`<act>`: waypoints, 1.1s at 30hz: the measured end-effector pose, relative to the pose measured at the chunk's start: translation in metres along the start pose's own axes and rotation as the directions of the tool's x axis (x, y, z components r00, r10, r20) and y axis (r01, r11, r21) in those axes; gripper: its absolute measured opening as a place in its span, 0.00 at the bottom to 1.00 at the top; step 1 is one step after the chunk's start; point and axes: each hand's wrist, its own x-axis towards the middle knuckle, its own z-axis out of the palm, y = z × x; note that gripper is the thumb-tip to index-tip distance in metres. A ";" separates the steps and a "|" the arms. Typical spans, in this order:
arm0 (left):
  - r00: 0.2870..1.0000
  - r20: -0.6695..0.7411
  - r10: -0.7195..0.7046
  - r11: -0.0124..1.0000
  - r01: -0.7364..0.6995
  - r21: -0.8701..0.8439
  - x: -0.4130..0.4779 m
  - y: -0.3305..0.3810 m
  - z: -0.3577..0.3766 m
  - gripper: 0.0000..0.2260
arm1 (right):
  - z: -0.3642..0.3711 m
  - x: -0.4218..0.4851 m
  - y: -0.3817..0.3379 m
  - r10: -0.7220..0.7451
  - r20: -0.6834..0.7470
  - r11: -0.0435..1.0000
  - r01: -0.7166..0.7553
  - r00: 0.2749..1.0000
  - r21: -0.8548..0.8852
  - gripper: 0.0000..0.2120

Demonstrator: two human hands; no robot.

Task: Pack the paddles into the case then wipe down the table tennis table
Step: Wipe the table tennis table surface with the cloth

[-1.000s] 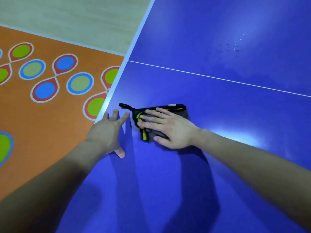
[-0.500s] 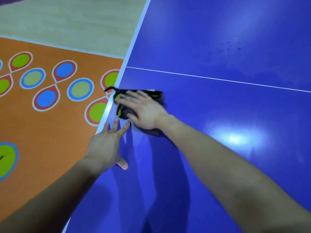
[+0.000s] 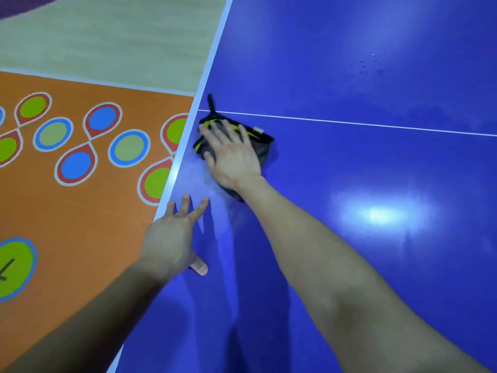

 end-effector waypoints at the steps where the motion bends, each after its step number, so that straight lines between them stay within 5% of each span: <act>1: 1.000 0.002 -0.003 1.000 0.003 -0.006 0.000 0.001 0.000 0.74 | -0.001 -0.001 -0.006 -0.082 0.047 0.996 0.081 0.996 0.021 0.32; 3: 1.000 0.001 -0.008 1.000 0.008 -0.006 0.001 0.001 -0.001 0.74 | -0.008 -0.011 0.017 -0.070 0.026 0.995 0.068 0.997 0.073 0.33; 6: 1.000 0.021 -0.007 1.000 0.007 0.002 0.003 -0.001 0.002 0.75 | -0.030 -0.058 0.105 0.230 -0.143 0.972 -0.220 0.963 0.086 0.35; 10: 1.000 0.003 0.001 0.999 -0.001 0.034 0.005 -0.004 0.006 0.75 | -0.069 -0.143 0.219 0.661 -0.283 0.742 -0.661 0.695 0.108 0.35; 12: 1.000 0.002 0.006 0.999 -0.006 0.048 0.005 -0.003 0.007 0.75 | -0.068 -0.151 0.203 0.799 -0.301 0.577 -0.805 0.520 0.139 0.36; 13: 1.000 0.000 0.005 0.999 -0.005 0.053 0.005 -0.003 0.008 0.75 | -0.061 -0.146 0.176 0.812 -0.310 0.554 -0.821 0.495 0.140 0.37; 15: 1.000 0.002 0.005 0.998 -0.006 0.064 0.006 -0.004 0.008 0.75 | -0.040 -0.130 0.105 0.704 -0.292 0.695 -0.713 0.648 0.093 0.37; 18: 1.000 0.015 0.016 0.997 -0.017 0.075 0.006 -0.005 0.006 0.75 | -0.013 -0.118 0.003 0.301 -0.125 0.953 -0.301 0.945 0.021 0.36; 21: 0.999 0.019 0.027 0.996 -0.029 0.083 0.006 -0.007 0.004 0.74 | -0.018 -0.134 0.011 0.048 -0.077 0.995 -0.041 0.996 0.090 0.34; 24: 0.999 0.010 0.047 0.996 -0.048 0.080 0.005 -0.008 0.000 0.74 | -0.035 -0.178 0.080 0.210 -0.130 0.975 -0.198 0.969 0.102 0.35; 27: 0.996 -0.019 0.090 0.993 -0.088 0.077 0.005 -0.008 -0.001 0.74 | -0.062 -0.237 0.144 0.605 -0.239 0.795 -0.592 0.760 0.129 0.36; 31: 0.989 -0.040 0.144 0.989 -0.143 0.033 0.006 -0.017 0.001 0.73 | -0.053 -0.276 0.093 0.898 -0.315 0.382 -0.898 0.306 0.216 0.36; 32: 0.983 -0.046 0.178 0.984 -0.177 0.021 0.002 -0.021 0.001 0.72 | -0.043 -0.276 0.050 0.911 -0.327 0.329 -0.920 0.250 0.213 0.36; 33: 0.974 -0.047 0.223 0.975 -0.222 0.019 -0.002 -0.026 0.002 0.70 | -0.030 -0.273 0.001 0.904 -0.329 0.350 -0.916 0.275 0.196 0.37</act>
